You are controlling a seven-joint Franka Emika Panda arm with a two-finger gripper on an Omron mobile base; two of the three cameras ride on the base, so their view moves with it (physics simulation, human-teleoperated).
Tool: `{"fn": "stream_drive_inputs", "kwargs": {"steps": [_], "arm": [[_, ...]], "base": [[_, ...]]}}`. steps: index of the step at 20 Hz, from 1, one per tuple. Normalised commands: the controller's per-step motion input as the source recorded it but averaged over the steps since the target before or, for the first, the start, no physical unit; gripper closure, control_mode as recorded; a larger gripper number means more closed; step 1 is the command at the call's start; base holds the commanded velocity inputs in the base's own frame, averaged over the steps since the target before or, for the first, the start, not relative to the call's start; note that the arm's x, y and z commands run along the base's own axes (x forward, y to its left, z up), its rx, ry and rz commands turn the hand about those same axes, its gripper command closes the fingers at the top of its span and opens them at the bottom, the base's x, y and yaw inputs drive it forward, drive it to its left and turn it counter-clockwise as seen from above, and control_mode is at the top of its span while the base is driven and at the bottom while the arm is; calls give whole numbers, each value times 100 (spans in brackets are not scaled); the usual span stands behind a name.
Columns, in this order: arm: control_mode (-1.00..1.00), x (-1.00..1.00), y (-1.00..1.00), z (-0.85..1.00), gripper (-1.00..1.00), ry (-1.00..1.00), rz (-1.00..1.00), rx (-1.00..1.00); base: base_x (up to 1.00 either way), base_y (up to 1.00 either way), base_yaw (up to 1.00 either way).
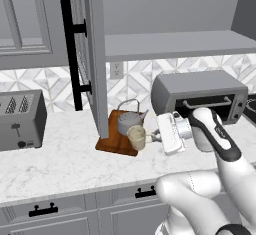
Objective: Pick the kettle from the counter and place it on the tray. Then pick the mug from the cabinet and place it on the tray. Then close the cabinet doors.
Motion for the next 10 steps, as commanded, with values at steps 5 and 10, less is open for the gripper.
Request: {"fn": "stream_drive_inputs", "kwargs": {"steps": [5,10], "arm": [[-100,32,3,-34,100,0,2,4],[-100,29,11,-22,100,0,0,6]], "base": [[0,0,0],[0,0,0]]}}
